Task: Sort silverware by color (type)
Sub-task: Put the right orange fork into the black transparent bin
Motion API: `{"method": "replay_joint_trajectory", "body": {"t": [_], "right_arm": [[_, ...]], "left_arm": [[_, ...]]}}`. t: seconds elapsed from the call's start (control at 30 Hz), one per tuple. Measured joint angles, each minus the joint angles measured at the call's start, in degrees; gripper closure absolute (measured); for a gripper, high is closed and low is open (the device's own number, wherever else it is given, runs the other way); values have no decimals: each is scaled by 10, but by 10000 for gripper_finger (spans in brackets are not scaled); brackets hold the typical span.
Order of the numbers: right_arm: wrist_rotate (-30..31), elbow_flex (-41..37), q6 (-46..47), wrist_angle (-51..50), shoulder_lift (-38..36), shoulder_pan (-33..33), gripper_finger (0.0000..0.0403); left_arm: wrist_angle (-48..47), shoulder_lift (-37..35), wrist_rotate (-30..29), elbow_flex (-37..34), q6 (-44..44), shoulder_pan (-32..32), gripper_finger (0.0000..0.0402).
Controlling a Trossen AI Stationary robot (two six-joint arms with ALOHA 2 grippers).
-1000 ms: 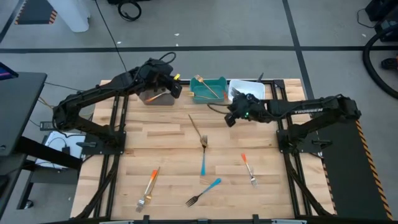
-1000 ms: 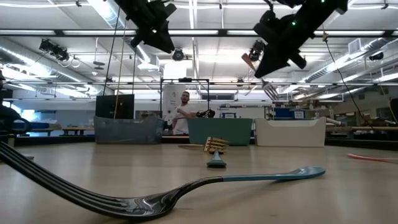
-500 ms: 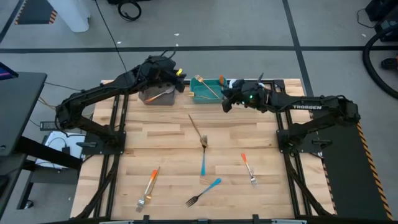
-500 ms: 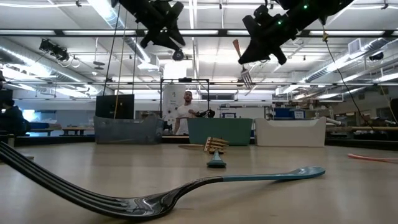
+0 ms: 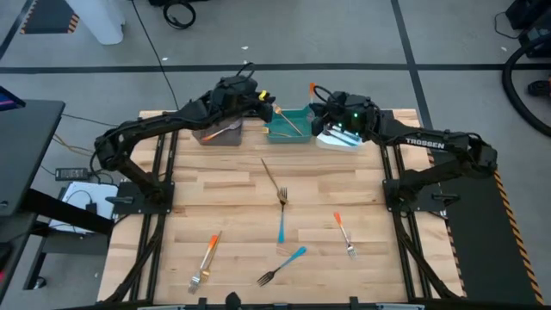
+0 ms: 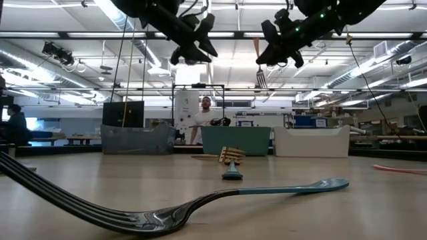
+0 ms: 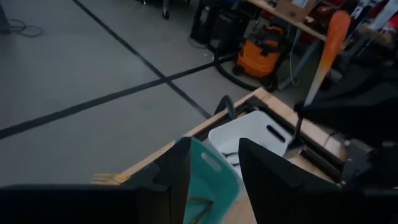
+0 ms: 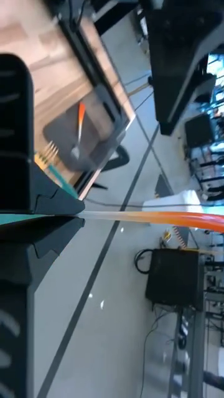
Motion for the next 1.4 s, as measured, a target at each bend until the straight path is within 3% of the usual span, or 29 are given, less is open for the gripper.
{"method": "replay_joint_trajectory", "body": {"t": [0.23,0.6,0.9,1.0,1.4], "right_arm": [[-38,0,-5,-18,0,-45,396],[-41,0,4,-14,0,-53,395],[-48,0,87,139,71,-46,395],[-50,13,95,176,94,-40,395],[-54,81,88,128,148,-22,395]], "left_arm": [[32,43,7,0,-22,0,260],[77,66,105,0,-30,43,260],[132,67,218,0,-41,86,260],[127,67,225,0,-60,87,260],[143,67,259,0,-59,85,260]]}}
